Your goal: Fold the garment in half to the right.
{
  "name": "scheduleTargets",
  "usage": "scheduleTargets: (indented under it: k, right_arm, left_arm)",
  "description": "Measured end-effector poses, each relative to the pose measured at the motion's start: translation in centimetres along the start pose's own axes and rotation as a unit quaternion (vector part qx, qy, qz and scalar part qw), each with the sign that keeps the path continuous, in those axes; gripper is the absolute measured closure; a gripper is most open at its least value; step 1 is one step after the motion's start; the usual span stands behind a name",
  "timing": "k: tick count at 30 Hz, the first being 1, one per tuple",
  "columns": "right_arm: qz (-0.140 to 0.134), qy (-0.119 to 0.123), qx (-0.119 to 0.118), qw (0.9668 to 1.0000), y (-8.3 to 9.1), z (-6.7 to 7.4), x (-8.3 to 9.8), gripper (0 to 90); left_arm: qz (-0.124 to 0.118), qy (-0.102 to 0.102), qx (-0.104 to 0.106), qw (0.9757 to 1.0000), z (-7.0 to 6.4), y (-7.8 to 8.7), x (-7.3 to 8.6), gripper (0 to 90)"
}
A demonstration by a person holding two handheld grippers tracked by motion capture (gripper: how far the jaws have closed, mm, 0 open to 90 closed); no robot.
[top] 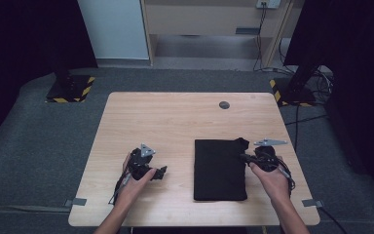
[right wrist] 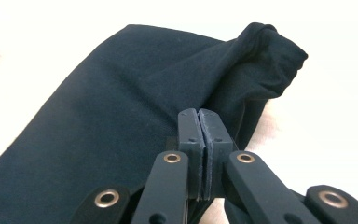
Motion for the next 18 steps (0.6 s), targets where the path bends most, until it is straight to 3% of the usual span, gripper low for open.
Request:
scheduleTargets:
  k: [4, 9, 13, 18]
  right_arm:
    - [0.020, -0.019, 0.013, 0.9995, -0.5, -1.1, 1.4, 86.8]
    - [0.035, -0.036, 0.029, 0.9983, -1.5, -2.6, 2.0, 72.9]
    - [0.015, -0.028, 0.041, 0.9987, -0.3, -2.6, 1.0, 66.5]
    - [-0.017, 0.011, 0.037, 0.9991, 0.4, -1.5, -1.5, 59.5]
  left_arm:
    - [0.006, -0.004, 0.001, 1.0000, -0.2, -0.3, 0.2, 4.4]
    - [0.005, -0.007, 0.002, 1.0000, -0.4, -0.2, 0.1, 4.4]
    - [0.005, -0.002, 0.000, 1.0000, -0.1, -0.2, 0.2, 4.5]
    - [0.004, -0.002, 0.000, 1.0000, -0.1, -0.2, 0.2, 4.5]
Point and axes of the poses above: each handheld gripper's, and its own axes: y roughly backward along the jaws, x roughly out of its underside, z roughly to its left, the point moved 5 cm from there along -y, roughly forward along the jaws, and after that the axes turned 7 degrees about -x, right-handed, at the moved point
